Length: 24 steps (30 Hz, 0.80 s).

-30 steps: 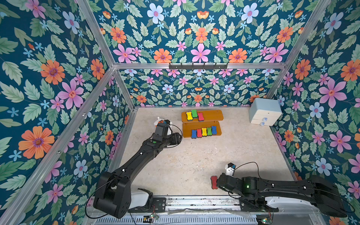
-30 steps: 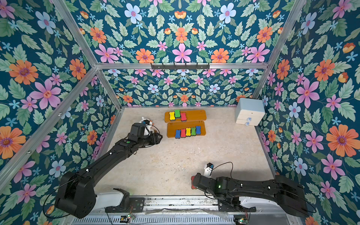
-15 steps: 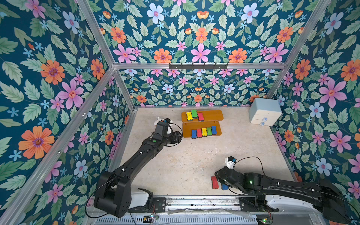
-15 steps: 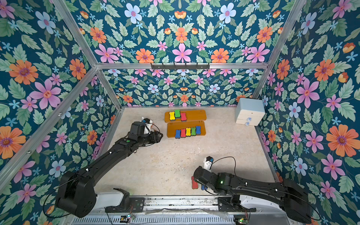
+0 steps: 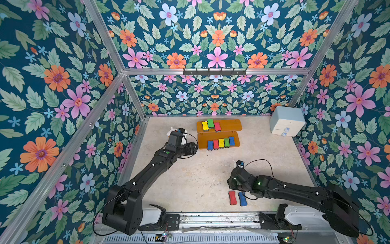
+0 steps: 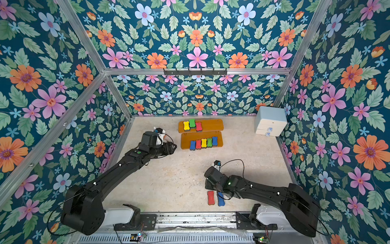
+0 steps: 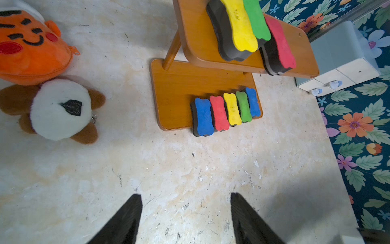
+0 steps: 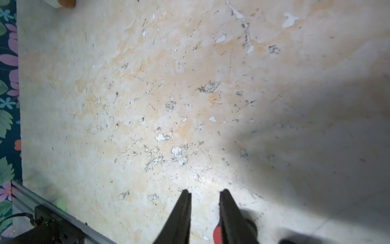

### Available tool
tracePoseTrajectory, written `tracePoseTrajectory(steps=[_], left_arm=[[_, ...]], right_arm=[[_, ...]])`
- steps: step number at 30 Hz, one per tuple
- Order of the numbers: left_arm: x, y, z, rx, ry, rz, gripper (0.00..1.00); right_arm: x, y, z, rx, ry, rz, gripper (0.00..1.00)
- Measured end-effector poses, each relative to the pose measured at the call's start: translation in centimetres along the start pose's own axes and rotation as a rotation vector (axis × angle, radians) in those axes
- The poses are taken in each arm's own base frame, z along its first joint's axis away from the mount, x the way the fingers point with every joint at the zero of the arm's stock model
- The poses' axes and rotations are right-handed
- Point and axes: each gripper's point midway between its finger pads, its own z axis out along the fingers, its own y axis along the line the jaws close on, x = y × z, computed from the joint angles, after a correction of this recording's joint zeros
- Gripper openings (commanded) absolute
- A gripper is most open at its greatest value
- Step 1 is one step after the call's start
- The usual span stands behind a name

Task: Remove the whiteboard erasers from the shelf
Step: Place the whiteboard eraser at the center of the board.

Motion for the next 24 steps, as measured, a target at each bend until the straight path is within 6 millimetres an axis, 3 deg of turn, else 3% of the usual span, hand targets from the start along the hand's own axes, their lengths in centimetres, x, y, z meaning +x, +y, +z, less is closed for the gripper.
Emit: tracePoseTrajectory(steps=[6,14,24], left_arm=[[0.0,0.0,0.0,0.000,0.000,0.000,0.71],[0.2,0.1,0.1,-0.002,0.004,-0.001,0.72],[0.1,0.1,0.0,-0.002,0.001,0.001,0.72]], right_arm=[[1.9,-1.1,1.2,0.017,0.075,-0.022,0.17],[3.6,-1.3,1.4,0.000,0.125,-0.030,0.17],[4.2,-1.2,0.8,-0.022,0.126,-0.010,0.17]])
